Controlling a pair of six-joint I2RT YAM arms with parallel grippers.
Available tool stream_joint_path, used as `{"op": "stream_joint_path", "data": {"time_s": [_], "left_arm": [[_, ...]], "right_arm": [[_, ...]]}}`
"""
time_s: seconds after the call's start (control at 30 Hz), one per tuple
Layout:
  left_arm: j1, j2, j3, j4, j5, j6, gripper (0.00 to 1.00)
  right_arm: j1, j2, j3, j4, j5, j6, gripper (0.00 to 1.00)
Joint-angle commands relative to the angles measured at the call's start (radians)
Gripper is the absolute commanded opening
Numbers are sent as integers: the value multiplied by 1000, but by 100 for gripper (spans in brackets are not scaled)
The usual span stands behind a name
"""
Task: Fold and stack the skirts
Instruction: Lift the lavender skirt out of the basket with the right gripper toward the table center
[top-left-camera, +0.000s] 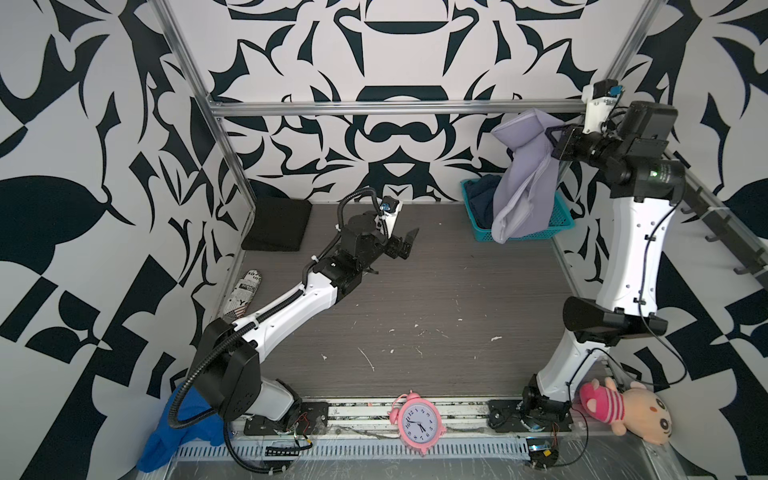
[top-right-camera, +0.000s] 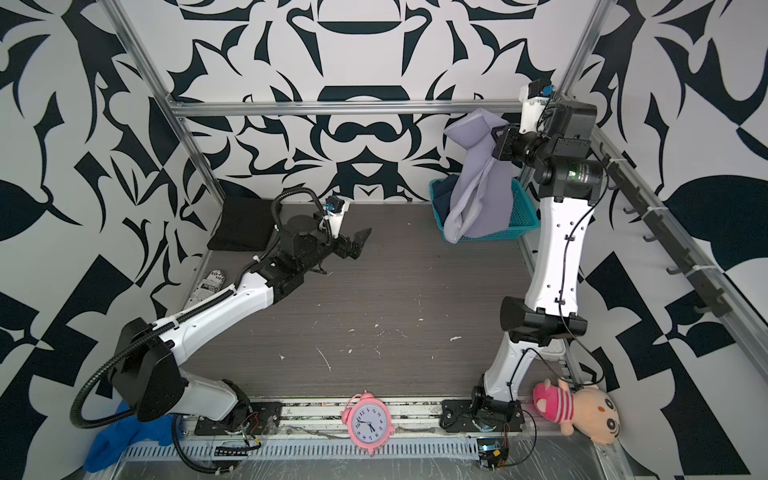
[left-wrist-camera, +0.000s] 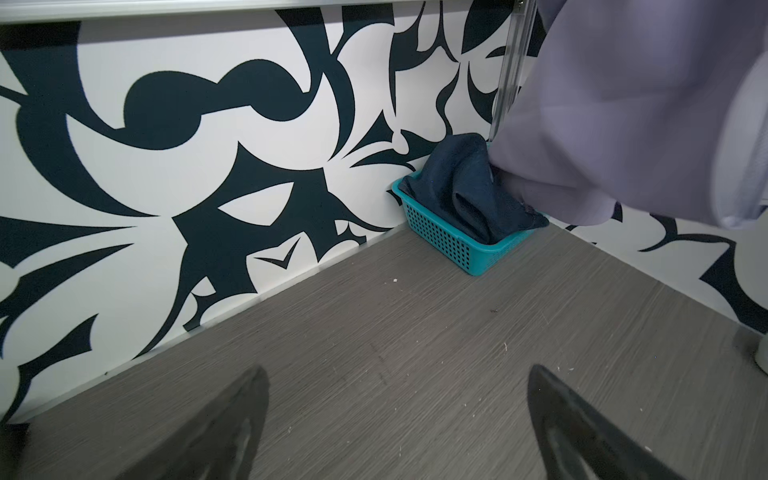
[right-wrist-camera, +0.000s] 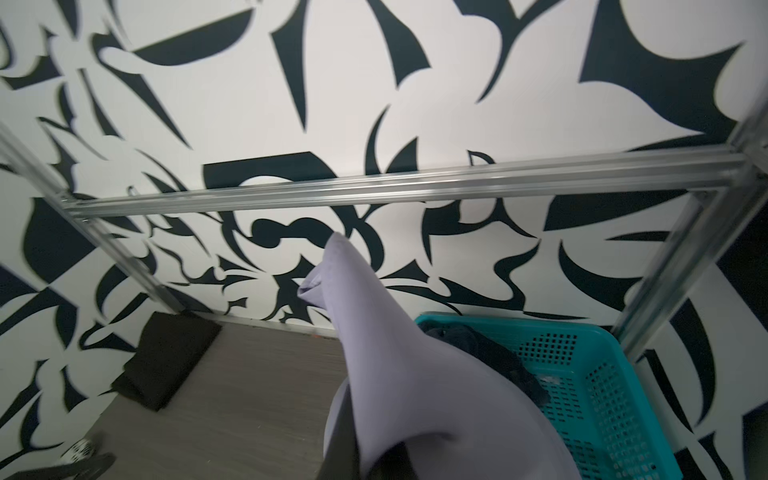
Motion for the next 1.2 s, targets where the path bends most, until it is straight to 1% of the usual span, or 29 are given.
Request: {"op": "stream_joint_path", "data": {"time_s": [0.0,0.07,0.1,0.13,0.23,0.27,0.37,0.47,0.5,0.57,0.63,0.67,0.73,0.8,0.9,1.0,1.17], "left_arm": [[17,-90,-62,92,30,61,99],[37,-137,-112,110,53,69,99],[49,-146,-134,124,70,70,99],[64,-194,-167,146,88,71,99],[114,-264,-256,208,161,72,99],[130,-286,-287,231,172,71,99],[165,-331,-345,251,222,91,99],[176,-358,-375,223,239,153,99],[182,-363,-382,220,238,165,99],[197,-375,-398,210,261,185,99],[205,-388,-399,181,319,206,99],[204,-395,-393,156,361,213,99],[204,-399,-381,117,448,222,99],[204,-392,-369,85,504,230,99],[203,-376,-370,88,523,229,99],[200,-349,-349,93,547,224,99],[194,-306,-318,102,572,236,99]], "right_arm": [[51,-94,-58,21,-130,-54,0],[102,-141,-131,23,-190,-81,0],[131,-160,-163,24,-201,-89,0],[164,-182,-207,23,-212,-109,0],[255,-258,-380,78,-246,-141,0],[279,-284,-441,108,-276,-148,0],[327,-339,-605,210,-369,-138,0],[353,-346,-680,234,-467,-166,0],[361,-344,-694,227,-494,-186,0],[386,-325,-689,155,-539,-263,0],[418,-299,-654,54,-517,-350,0],[430,-290,-647,39,-484,-362,0],[444,-265,-647,44,-435,-348,0],[453,-233,-629,21,-442,-351,0],[487,-200,-619,-10,-428,-373,0],[529,-174,-614,-55,-419,-424,0],[552,-139,-600,-77,-395,-429,0]]}}
